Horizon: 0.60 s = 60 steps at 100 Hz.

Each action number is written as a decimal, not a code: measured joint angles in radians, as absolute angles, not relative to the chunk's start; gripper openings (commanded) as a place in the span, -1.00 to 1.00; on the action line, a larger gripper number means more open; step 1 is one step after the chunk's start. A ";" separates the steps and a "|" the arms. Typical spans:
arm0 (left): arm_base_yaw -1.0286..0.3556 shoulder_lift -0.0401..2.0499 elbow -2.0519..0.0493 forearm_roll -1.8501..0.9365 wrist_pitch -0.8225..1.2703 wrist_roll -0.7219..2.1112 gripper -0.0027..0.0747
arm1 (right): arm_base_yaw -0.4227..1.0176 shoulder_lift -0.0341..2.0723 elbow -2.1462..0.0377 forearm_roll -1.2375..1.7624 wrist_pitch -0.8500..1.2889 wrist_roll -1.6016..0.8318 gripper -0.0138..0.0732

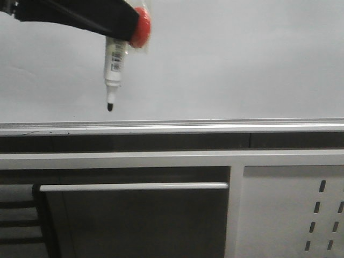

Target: Write number 1 on whiteboard

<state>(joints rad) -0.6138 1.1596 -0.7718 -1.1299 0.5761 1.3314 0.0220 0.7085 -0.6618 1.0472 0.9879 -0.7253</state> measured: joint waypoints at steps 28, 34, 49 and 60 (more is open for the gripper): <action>-0.757 1.245 -0.772 -1.091 0.637 1.348 -0.98 | 0.044 0.909 -0.808 1.081 1.192 -0.844 0.03; -0.778 1.263 -0.772 -1.089 0.638 1.349 -0.98 | 0.069 0.929 -0.833 1.081 1.195 -0.854 0.03; -0.807 1.301 -0.804 -1.084 0.645 1.352 -0.98 | 0.152 0.966 -0.873 1.067 1.200 -0.863 0.03; -0.811 1.320 -0.838 -1.073 0.664 1.353 -0.98 | 0.199 0.994 -0.892 1.026 1.200 -0.863 0.03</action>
